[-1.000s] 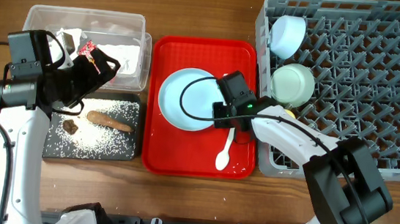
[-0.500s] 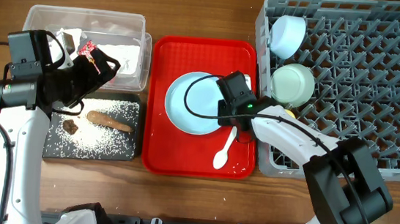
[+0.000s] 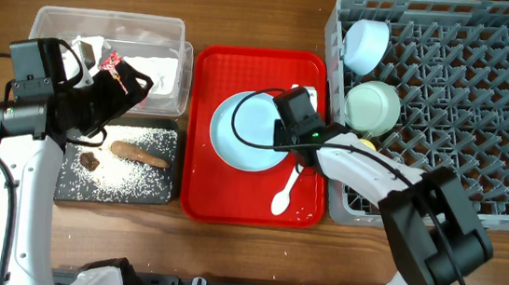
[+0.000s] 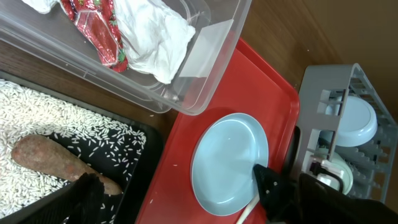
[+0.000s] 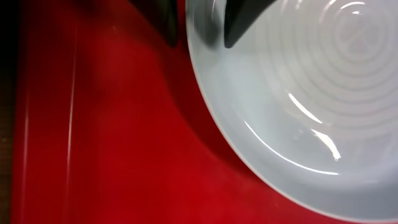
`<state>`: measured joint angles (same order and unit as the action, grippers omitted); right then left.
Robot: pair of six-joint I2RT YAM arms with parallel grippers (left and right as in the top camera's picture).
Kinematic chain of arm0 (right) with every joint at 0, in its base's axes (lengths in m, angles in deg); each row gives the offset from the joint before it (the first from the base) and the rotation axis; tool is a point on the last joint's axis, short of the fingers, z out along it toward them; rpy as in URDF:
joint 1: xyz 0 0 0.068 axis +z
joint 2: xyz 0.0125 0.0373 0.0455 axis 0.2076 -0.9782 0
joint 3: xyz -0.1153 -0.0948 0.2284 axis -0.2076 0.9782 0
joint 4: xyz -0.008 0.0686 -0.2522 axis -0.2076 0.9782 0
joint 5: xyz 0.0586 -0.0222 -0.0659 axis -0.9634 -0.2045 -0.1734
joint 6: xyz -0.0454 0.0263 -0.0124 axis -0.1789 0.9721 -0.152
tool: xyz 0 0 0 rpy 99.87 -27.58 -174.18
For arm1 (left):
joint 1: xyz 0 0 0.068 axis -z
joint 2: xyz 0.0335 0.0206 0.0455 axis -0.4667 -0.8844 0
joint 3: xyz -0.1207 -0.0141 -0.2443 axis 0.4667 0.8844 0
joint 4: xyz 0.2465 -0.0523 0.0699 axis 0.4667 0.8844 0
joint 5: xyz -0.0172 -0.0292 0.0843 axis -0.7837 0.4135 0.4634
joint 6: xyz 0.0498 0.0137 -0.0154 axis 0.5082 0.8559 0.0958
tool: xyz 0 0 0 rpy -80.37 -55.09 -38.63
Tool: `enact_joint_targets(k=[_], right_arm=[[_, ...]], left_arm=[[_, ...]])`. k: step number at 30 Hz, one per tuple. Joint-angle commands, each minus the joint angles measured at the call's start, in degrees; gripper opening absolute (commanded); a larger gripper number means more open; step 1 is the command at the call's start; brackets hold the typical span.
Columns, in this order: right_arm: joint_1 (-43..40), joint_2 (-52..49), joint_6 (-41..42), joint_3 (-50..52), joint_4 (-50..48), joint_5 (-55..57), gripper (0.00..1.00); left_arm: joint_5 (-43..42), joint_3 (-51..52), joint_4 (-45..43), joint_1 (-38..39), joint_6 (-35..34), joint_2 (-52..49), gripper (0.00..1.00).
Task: Sort waste into correct bins and load items into the dishwasher rack
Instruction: 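Lift the light-blue plate with the right gripper and stand it in the rack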
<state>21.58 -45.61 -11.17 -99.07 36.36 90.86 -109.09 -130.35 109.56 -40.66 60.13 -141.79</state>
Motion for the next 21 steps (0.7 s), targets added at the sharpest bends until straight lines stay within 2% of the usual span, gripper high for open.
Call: enact_joint_targets(k=[1,3,11,16,18,21], right_arm=[[-0.04,-1.55,0.24,0.15,-0.11,1.84,0.14],[-0.04,-1.55,0.26,0.15,-0.15,1.81,0.04],[-0.04,2.05,-3.43,-2.89,-0.15,1.88,0.04],[-0.04,12.46,-6.12,-3.52,-0.90,2.67,0.04],[-0.04,17.55,-7.21,-3.52,-0.85,5.18,0.04],[-0.04,26.64,-13.00,-3.52,-0.31,12.66,0.04]], left_arm=[[0.13,0.24,-0.17,-0.31,-0.31,-0.17,1.00],[0.13,0.24,-0.17,-0.31,-0.31,-0.17,1.00],[0.13,0.24,-0.15,-0.31,-0.31,-0.17,1.00],[0.13,0.24,-0.17,-0.31,-0.31,-0.17,1.00],[0.13,0.24,-0.17,-0.31,-0.31,-0.17,1.00],[0.13,0.24,-0.17,-0.31,-0.31,-0.17,1.00]])
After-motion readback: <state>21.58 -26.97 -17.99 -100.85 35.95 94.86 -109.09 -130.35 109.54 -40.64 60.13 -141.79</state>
